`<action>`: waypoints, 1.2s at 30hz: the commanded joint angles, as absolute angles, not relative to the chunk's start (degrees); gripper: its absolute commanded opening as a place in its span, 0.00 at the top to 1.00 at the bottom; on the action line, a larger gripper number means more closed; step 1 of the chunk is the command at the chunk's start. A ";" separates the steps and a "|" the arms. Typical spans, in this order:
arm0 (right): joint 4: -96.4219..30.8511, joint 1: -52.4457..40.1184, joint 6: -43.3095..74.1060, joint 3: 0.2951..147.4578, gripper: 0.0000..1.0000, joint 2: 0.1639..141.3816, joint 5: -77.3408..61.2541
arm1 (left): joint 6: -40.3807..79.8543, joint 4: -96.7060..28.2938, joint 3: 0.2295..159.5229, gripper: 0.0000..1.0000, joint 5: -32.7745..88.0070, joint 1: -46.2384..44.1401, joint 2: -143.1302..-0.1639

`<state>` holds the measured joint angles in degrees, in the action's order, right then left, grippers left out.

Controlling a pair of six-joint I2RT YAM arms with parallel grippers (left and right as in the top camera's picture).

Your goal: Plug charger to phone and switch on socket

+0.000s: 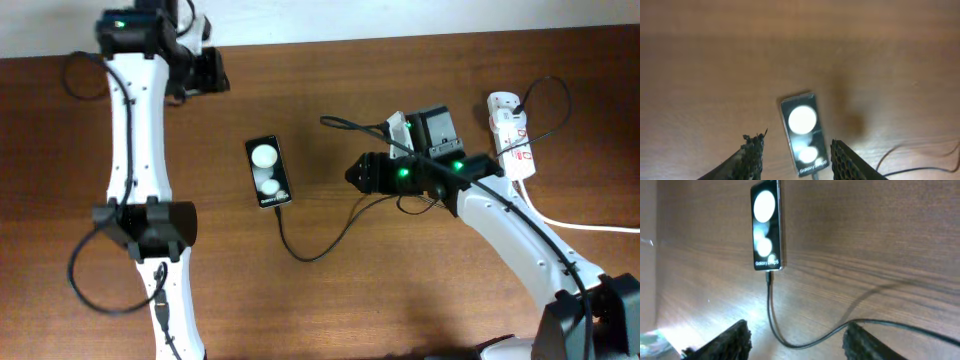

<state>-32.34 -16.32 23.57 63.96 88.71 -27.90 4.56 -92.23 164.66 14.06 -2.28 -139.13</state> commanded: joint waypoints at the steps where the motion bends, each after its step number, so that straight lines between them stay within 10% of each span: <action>1: -36.88 -15.25 21.15 69.97 0.48 87.99 -25.43 | 5.13 -95.31 174.69 0.50 13.52 -2.13 -139.04; 11: -48.03 -4.23 16.40 75.72 0.96 84.75 -24.99 | 5.10 -96.71 179.81 0.40 13.69 -2.09 -136.84; 16: -49.80 3.81 15.20 75.72 0.96 82.43 -24.97 | 5.10 -96.71 179.72 0.01 13.67 -2.09 -136.86; 36: -45.30 28.58 14.39 79.83 0.96 86.52 -23.92 | 5.10 -96.71 179.72 0.01 13.67 -2.09 -136.86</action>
<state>-45.78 28.05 14.61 75.57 84.20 -25.02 5.19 -96.66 179.22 14.04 -2.28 -138.10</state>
